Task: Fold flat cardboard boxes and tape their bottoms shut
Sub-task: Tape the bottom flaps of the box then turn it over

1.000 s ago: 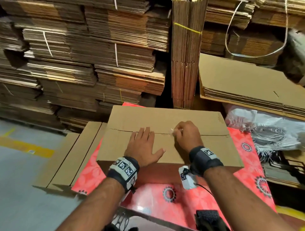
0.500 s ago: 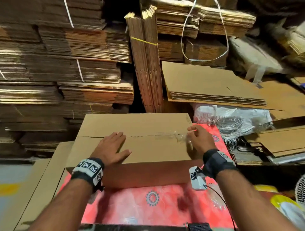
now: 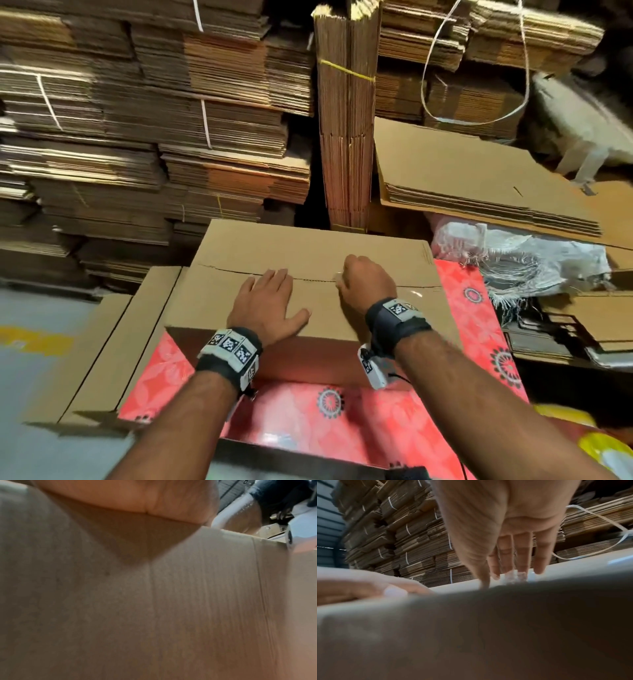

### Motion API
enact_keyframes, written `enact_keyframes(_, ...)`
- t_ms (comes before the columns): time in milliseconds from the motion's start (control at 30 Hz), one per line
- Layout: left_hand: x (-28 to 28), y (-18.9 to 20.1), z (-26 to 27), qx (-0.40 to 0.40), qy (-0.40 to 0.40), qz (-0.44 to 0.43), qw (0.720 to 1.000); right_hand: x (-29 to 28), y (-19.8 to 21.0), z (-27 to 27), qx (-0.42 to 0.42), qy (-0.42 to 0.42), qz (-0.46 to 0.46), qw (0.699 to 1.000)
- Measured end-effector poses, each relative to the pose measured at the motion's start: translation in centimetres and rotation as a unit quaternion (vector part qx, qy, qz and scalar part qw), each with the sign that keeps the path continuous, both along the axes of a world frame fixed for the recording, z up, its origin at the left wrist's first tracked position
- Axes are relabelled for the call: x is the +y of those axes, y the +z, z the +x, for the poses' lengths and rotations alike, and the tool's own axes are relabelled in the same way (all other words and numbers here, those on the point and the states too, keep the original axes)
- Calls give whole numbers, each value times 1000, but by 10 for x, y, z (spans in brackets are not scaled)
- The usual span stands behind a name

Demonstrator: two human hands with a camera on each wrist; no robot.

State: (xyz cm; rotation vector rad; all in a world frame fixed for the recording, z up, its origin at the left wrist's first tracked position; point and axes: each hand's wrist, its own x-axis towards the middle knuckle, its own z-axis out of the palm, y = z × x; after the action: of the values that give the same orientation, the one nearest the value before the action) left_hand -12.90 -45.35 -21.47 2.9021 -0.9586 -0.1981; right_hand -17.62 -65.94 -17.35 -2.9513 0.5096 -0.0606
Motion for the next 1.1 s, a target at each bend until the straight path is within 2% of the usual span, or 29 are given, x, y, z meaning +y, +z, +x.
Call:
enact_keyframes(67,2,1,2,4,-9,0,1000,-7,0,-6,-37,-20,45,998)
enact_keyframes(133,7,4,6,2,-21,-6,1000,-24,0,-12,-76,-71,176,979)
enact_keyframes(200,15,6,14,1,-38,-9,999,-47,1,-21,-104,-164,326,925)
enact_keyframes(267,24,8,22,6,-54,-9,998,-69,-1,-32,-115,-224,384,888)
enact_keyframes(300,27,9,25,9,-58,-14,998,-78,-3,-37,-119,-233,374,890)
enact_keyframes(467,3,21,13,17,-32,-52,998,-92,-2,-48,-119,-188,233,947)
enact_keyframes(600,-39,15,-21,18,-97,-84,992,-79,2,-42,-88,-182,166,965)
enact_keyframes(667,-49,7,-33,2,-103,-93,990,-70,4,-39,-103,-174,160,966)
enact_keyframes(733,-51,3,-35,-17,-94,-99,990,-56,6,-37,-109,-158,215,958)
enact_keyframes(767,-51,2,-34,-20,-95,-98,990,-49,8,-36,-116,-166,287,936)
enact_keyframes(800,-50,2,-32,-21,-98,-97,990,-42,9,-34,-133,-187,381,896)
enact_keyframes(867,-49,2,-30,-21,-102,-105,989,-30,10,-31,-171,-243,546,784)
enact_keyframes(933,-49,1,-30,-19,-105,-108,988,-31,7,-30,-195,-280,593,729)
enact_keyframes(1000,-48,-1,-30,-17,-108,-107,988,-38,-2,-33,-189,-307,555,750)
enact_keyframes(1033,-48,-1,-29,-16,-109,-107,988,-44,-7,-36,-177,-307,485,800)
enact_keyframes(1100,-48,-1,-28,-17,-113,-108,988,-56,-18,-39,-132,-268,265,917)
